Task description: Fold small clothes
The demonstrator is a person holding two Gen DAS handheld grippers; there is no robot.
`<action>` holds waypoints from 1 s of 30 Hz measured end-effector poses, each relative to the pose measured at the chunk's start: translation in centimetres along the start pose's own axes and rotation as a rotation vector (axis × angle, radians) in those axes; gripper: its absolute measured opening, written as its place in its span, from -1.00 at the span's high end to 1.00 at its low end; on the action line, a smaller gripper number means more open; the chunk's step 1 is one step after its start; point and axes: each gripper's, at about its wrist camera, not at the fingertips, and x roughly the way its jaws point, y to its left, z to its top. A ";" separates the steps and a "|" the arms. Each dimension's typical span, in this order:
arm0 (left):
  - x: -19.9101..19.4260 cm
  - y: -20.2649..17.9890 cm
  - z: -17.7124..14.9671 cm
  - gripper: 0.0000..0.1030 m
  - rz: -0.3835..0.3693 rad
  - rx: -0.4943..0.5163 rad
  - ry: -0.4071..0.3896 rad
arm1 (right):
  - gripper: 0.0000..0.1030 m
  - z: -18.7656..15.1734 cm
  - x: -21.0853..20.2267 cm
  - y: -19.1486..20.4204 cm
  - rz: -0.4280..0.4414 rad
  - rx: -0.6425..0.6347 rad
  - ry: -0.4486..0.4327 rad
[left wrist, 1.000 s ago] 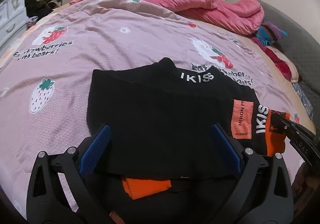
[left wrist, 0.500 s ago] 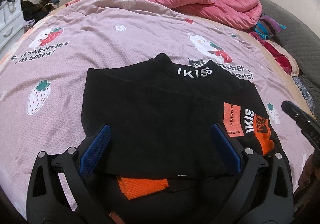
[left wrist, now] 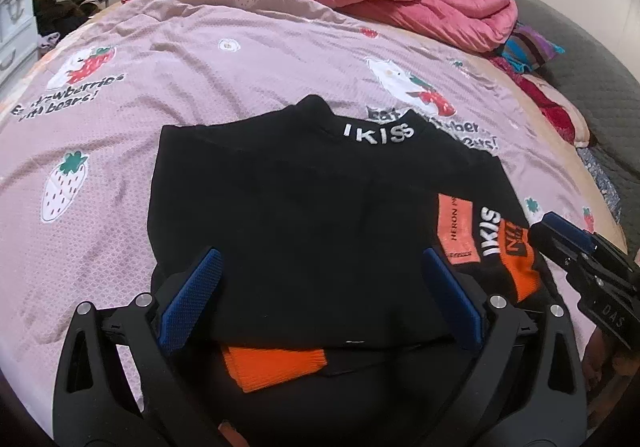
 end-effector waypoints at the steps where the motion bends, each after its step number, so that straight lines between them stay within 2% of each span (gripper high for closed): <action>1: 0.2 0.0 -0.1 -0.81 0.010 0.003 0.004 | 0.04 -0.1 0.1 0.1 0.002 -0.003 0.003; 3: 0.3 0.2 -0.2 -0.81 0.020 0.000 0.009 | -0.06 -0.3 0.4 0.5 0.006 -0.012 0.010; 10: 0.8 0.4 -0.9 -0.81 0.042 0.018 0.037 | -0.15 -1.1 1.7 0.5 0.047 -0.016 0.065; 17: 1.9 0.4 -1.4 -0.81 0.062 0.042 0.076 | -0.15 -2.6 4.1 -0.9 -0.004 0.034 0.178; 21: 2.0 -0.1 -1.6 -0.82 0.078 0.067 0.083 | -0.15 -3.0 4.0 -0.9 -0.013 0.026 0.181; 26: 1.4 -0.1 -1.4 -0.82 0.060 0.064 0.075 | -0.19 -2.7 2.2 -1.2 0.006 0.041 0.134; 30: 0.5 0.0 -1.1 -0.82 0.060 0.063 0.055 | -0.41 -2.2 0.8 -1.4 0.017 0.053 0.088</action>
